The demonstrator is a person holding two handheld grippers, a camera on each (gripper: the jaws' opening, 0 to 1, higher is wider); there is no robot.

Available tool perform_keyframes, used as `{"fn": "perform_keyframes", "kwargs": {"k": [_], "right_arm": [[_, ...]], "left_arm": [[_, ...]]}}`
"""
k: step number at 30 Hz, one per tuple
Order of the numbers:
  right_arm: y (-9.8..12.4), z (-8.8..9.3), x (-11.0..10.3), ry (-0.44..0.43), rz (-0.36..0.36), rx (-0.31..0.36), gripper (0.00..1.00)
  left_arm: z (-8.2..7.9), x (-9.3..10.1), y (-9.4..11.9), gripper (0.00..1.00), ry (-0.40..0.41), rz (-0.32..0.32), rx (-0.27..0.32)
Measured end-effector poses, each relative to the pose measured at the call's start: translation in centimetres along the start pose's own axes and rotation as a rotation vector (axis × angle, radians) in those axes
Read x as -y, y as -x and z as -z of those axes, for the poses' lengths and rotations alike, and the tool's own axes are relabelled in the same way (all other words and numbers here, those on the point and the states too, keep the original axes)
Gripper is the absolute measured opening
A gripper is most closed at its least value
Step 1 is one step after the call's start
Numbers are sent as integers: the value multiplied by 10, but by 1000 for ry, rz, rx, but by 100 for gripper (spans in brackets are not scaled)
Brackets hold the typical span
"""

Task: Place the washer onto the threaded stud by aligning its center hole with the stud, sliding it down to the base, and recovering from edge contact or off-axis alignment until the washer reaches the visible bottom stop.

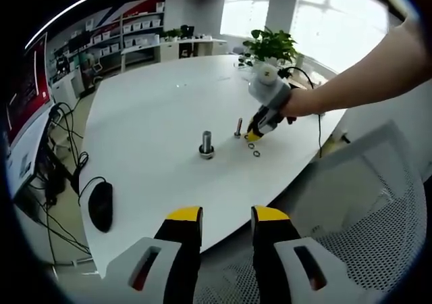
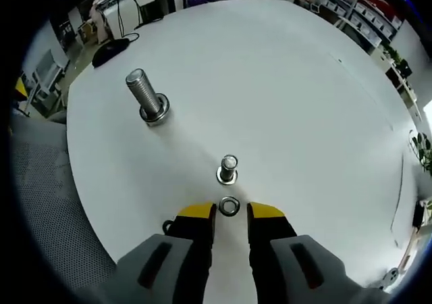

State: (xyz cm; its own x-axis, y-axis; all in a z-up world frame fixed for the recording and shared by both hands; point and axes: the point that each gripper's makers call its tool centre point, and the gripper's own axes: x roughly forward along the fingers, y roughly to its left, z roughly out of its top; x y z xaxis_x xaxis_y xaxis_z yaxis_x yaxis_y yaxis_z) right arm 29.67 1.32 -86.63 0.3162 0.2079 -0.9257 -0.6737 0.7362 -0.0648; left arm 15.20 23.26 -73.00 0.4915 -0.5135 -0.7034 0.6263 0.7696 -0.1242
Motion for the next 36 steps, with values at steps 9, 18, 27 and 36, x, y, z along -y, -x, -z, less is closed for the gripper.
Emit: {"fn": "perform_keyframes", "kwargs": {"k": [9,18,27,36], "right_arm": [[1,1,-1,3,-56,44,18],[0,3,-2,94,-116,-16,16],[2,8,-9,325,-185,-153,21],[-1,8,-8,388,-148,-210,18]], "left_arm": [[0,0,0,27,1,2,-1],[-1,1,0,27,4,5,4],[-1,1,0,27,-1,8,4],[-1,2,0,27,-2,10,3]]}}
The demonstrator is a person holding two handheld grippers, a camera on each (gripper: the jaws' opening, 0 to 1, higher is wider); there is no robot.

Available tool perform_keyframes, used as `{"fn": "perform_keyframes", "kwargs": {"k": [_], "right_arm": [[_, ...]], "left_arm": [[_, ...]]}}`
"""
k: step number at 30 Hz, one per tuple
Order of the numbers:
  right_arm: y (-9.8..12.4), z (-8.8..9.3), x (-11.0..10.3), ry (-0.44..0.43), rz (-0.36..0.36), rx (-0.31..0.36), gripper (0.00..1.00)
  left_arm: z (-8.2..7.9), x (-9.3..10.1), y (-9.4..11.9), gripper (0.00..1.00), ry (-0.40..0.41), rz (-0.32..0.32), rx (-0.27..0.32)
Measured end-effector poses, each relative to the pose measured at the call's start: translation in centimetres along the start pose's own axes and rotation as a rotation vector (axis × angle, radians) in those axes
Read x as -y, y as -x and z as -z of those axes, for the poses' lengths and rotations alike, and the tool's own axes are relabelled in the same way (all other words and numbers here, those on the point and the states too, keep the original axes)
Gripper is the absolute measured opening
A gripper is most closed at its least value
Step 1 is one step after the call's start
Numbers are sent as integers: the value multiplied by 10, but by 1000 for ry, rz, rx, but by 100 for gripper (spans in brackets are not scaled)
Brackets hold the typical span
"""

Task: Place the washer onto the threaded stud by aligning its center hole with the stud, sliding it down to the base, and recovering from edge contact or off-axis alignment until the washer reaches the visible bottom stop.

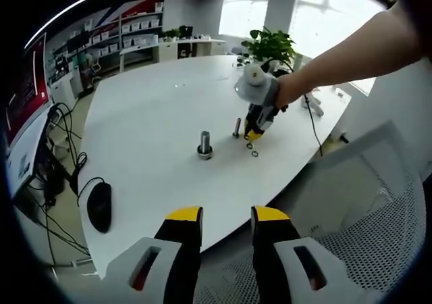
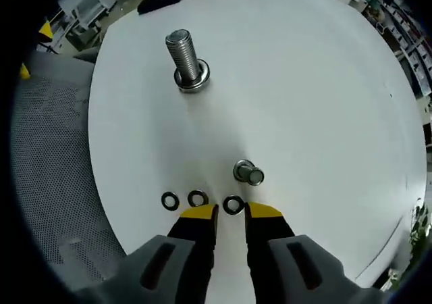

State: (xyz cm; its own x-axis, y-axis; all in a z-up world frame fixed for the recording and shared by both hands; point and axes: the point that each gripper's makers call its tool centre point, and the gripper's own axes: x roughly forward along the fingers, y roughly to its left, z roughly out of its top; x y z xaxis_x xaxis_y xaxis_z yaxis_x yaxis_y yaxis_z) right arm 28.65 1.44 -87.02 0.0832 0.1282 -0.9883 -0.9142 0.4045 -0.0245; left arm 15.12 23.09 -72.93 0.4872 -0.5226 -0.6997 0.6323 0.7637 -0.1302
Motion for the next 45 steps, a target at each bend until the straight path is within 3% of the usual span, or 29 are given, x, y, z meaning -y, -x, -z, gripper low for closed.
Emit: {"fn": "perform_keyframes", "kwargs": {"k": [9,14,21,24,27,29,38,45], "right_arm": [[-2,0,1,48,24,-71,15],[-1,1,1,5,51,-91,15],[0,3,3,-84,119,-15,15],[3,3,3,-161,167,68,14],[5,4,1,-163,227,170,14],[7,7,-1,-195,238,203,14],[9,6,-1,-244,252,205,14],[26,1,3,-266,264,240,14]], "left_arm": [[1,0,-1,27,-4,0,-6],[0,-1,0,26,-2,-4,-2],[1,0,0,26,-7,-4,-5],[1,0,0,26,-7,-5,-5],[1,0,0,26,-9,-2,-7],[1,1,0,26,-13,-1,-6],[0,1,0,26,-18,2,-2],[0,2,0,26,-24,6,0]]}}
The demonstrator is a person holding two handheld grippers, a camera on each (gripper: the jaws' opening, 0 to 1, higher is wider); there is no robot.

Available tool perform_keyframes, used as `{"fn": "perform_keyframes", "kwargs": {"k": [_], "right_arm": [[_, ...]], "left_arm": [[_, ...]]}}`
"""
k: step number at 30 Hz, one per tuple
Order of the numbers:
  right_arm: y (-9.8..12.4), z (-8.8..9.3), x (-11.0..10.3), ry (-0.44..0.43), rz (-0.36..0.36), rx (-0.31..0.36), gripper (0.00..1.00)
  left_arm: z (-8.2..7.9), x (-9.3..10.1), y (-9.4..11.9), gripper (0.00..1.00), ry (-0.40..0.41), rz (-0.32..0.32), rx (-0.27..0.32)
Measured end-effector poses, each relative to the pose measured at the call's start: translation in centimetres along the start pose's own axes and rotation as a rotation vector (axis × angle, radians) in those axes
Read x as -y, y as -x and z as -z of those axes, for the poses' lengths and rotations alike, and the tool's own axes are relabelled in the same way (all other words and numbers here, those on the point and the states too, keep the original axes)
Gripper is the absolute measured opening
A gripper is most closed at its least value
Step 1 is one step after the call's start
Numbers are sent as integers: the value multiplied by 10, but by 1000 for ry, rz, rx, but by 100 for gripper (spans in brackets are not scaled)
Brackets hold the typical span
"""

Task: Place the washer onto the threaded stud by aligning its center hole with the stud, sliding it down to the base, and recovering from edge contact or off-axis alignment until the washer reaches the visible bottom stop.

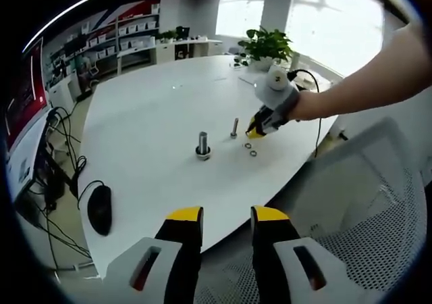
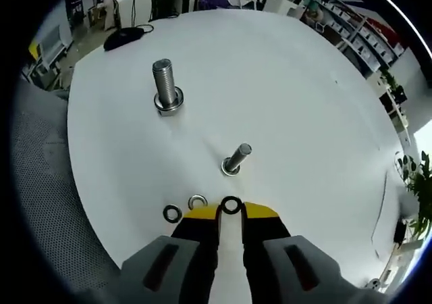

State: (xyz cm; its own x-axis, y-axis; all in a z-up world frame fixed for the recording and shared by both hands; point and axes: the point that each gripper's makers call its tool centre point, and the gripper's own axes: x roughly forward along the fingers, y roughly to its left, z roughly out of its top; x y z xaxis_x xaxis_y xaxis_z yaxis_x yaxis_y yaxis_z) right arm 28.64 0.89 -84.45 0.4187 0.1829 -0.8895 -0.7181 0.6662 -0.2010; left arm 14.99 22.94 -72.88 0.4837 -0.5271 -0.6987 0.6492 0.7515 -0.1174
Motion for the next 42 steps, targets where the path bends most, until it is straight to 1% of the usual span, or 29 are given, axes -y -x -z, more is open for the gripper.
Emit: {"fn": "perform_keyframes", "kwargs": {"k": [6,9,11,14,17,22,30,33,42], "right_arm": [[15,-15,5,-17,4,40,14],[19,-14,7,12,18,28,14],[23,-15,9,6,19,31,14],[30,-24,13,0,24,53,14],[33,-36,14,15,20,73,14],[32,-51,13,44,23,95,14],[23,-53,4,67,6,88,14],[21,-51,4,74,3,76,14],[17,-51,6,64,-6,68,14]], "left_arm": [[-1,0,0,26,0,1,6],[-1,0,0,26,-2,1,4],[-1,0,0,26,-4,1,6],[-2,0,1,26,-3,1,11],[-3,0,1,26,-3,-1,13],[-3,-1,1,26,-3,-2,16],[-3,-1,1,26,-5,-4,14],[-2,-1,1,26,-4,-5,13],[-2,-1,1,26,-3,-3,11]]}}
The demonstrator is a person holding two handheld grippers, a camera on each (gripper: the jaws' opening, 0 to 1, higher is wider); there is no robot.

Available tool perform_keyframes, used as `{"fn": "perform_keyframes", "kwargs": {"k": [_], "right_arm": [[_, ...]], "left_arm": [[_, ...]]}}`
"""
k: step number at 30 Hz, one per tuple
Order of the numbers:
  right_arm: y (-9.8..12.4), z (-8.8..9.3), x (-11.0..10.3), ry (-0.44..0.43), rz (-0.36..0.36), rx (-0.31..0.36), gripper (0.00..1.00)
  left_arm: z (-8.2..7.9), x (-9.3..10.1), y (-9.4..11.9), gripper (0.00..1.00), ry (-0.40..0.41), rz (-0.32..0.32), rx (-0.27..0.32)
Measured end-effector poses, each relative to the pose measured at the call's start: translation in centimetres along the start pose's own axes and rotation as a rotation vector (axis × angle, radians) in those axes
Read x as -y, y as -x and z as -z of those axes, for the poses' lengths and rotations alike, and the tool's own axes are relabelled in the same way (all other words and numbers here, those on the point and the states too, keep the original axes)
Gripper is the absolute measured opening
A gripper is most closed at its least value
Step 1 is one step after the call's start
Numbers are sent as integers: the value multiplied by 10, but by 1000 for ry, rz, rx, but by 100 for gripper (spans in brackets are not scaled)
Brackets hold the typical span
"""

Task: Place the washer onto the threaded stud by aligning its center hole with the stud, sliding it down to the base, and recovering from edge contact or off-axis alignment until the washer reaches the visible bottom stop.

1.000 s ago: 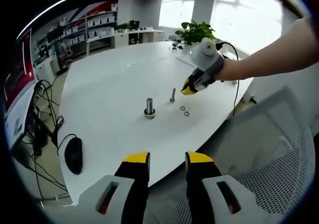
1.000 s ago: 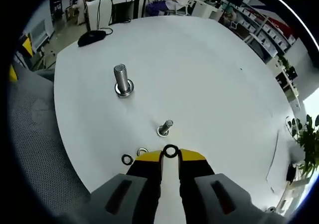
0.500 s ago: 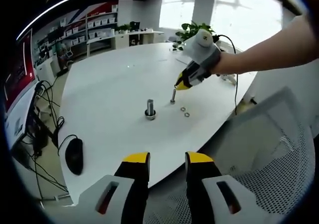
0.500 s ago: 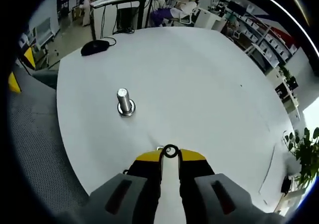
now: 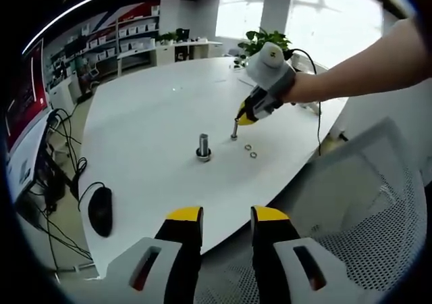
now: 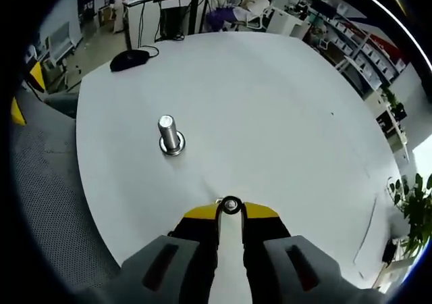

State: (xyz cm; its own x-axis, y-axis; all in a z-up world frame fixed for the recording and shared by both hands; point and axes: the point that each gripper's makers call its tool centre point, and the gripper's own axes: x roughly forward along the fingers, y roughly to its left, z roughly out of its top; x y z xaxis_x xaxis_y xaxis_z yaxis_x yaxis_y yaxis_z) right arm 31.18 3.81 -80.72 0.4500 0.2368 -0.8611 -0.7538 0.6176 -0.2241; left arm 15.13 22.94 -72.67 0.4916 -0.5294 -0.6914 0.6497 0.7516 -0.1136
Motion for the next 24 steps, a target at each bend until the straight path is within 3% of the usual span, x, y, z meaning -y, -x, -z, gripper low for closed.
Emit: {"fn": "perform_keyframes", "kwargs": {"k": [24], "right_arm": [[-18,3,-3,0,-31,-26,14]], "left_arm": [[1,-1,-1,26,8,-4,-8]]}}
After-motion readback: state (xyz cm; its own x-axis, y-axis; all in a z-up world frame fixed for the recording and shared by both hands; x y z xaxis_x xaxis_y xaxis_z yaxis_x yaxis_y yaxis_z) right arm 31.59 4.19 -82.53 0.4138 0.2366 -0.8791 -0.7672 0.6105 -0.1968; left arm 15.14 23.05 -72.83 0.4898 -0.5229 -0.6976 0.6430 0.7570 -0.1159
